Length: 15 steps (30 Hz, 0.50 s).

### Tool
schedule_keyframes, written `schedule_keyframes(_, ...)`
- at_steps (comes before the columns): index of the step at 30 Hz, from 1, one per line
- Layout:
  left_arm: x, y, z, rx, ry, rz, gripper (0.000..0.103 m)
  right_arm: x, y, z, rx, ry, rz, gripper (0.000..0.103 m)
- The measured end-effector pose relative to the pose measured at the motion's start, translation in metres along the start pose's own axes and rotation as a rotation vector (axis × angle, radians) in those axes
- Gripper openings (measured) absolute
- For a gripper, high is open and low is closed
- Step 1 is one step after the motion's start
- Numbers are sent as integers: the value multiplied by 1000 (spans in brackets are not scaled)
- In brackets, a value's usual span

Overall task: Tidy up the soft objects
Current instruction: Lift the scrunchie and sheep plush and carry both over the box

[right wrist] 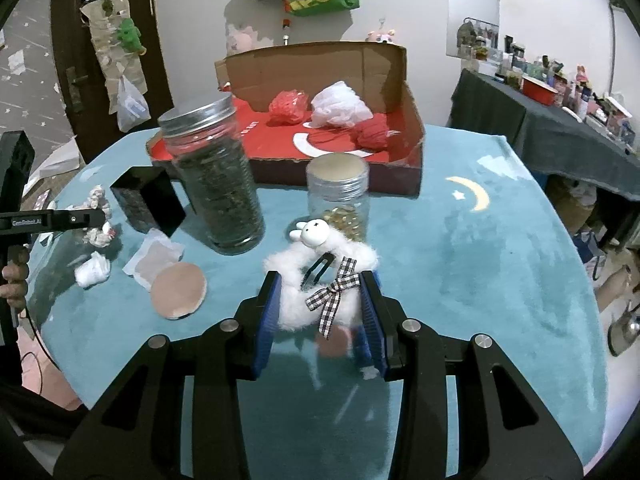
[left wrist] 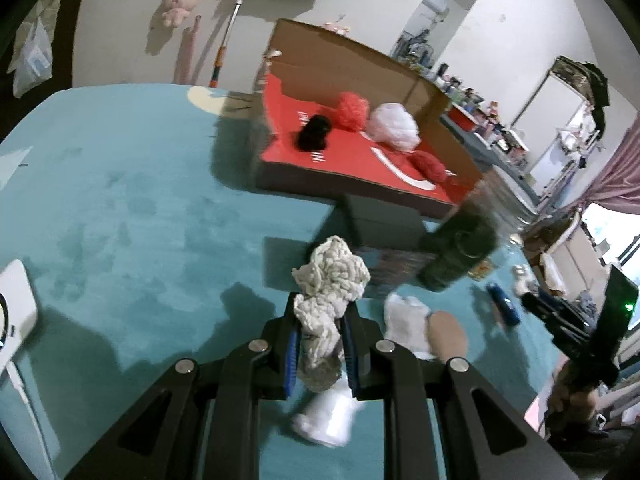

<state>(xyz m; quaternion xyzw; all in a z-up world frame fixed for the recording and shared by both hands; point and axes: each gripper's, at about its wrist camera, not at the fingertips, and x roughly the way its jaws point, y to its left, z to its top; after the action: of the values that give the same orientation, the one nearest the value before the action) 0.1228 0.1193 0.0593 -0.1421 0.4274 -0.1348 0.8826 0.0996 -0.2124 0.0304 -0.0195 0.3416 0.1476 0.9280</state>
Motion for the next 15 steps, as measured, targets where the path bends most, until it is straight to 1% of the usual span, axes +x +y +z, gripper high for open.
schedule_keyframes(5,5,11,9,23,3,42,20,-1,-8,1,-4,3,-37,37)
schedule_keyframes(11,16,14,24,136,8,68,20,4,-25,6,-18,19,-88,37)
schedule_keyframes(15,25,13,33,214,18,78,20,7,-33,14,-58,24,-118,37)
